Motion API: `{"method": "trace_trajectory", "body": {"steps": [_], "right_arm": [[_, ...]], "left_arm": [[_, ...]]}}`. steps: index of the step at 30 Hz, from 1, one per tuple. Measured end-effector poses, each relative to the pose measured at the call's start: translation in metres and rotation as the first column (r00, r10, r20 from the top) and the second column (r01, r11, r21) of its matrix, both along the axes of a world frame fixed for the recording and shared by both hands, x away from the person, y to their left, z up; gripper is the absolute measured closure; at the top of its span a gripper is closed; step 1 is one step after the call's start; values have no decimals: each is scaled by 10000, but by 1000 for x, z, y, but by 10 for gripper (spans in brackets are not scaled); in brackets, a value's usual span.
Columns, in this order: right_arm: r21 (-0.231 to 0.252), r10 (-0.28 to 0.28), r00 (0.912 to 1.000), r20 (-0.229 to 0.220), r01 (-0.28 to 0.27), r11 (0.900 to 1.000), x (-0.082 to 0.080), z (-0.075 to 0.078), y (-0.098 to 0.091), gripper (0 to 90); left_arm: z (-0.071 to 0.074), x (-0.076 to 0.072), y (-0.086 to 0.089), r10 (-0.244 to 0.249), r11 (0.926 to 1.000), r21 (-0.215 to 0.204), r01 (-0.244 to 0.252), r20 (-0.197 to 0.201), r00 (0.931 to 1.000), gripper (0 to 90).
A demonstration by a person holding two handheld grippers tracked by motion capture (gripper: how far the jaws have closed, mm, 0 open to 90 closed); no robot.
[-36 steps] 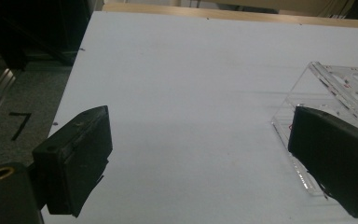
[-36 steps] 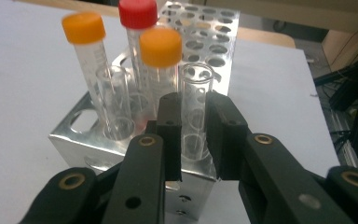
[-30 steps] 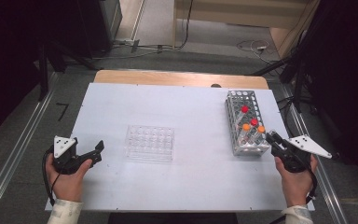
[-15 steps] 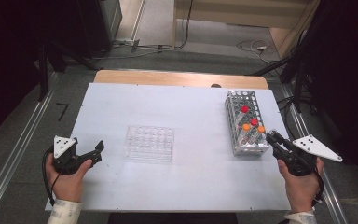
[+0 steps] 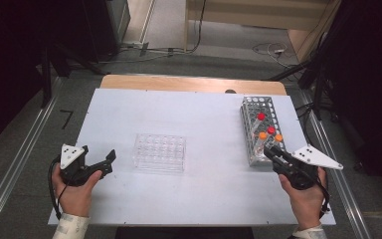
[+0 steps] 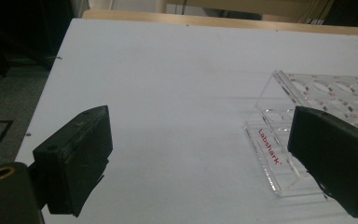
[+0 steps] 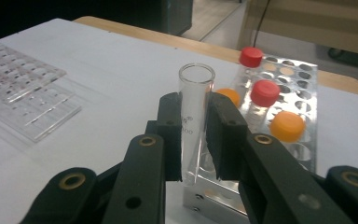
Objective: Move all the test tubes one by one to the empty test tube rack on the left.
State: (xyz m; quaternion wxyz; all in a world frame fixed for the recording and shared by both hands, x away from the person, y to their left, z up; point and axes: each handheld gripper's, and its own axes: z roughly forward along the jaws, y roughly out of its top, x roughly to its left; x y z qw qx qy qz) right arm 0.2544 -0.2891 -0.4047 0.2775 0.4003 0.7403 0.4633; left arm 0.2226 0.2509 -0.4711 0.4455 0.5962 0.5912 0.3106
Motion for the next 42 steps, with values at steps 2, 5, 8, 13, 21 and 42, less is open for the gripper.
{"method": "trace_trajectory", "body": {"steps": [2, 5, 8, 13, 21, 42], "right_arm": [[-18, 75, 10000, -20, -75, 10000, 1, -1, 3, 737], [-15, 330, 9994, -127, -330, 9995, 3, -3, 11, 737], [-145, 659, 9975, -260, -663, 9977, 5, -7, 24, 737], [-265, 1042, 9938, -400, -1053, 9941, 8, -12, 41, 737], [-414, 1594, 9857, -544, -1617, 9860, 13, -15, 65, 737], [-685, 2752, 9579, -813, -2808, 9573, 19, -32, 124, 737]], "left_arm": [[2, 0, -1, -73, 9999, -107, 73, 7, 10000, 67], [6, 1, -4, -187, 9996, -214, 187, -5, 9998, 68], [10, 3, -7, -386, 9990, -203, 386, -6, 9993, 71], [17, 8, -16, -785, 9967, -224, 783, -77, 9969, 77], [32, 14, -45, -1694, 9854, -163, 1695, 86, 9855, 79], [45, 32, -138, -3984, 9172, 103, 3983, 147, 9171, 172]]}}
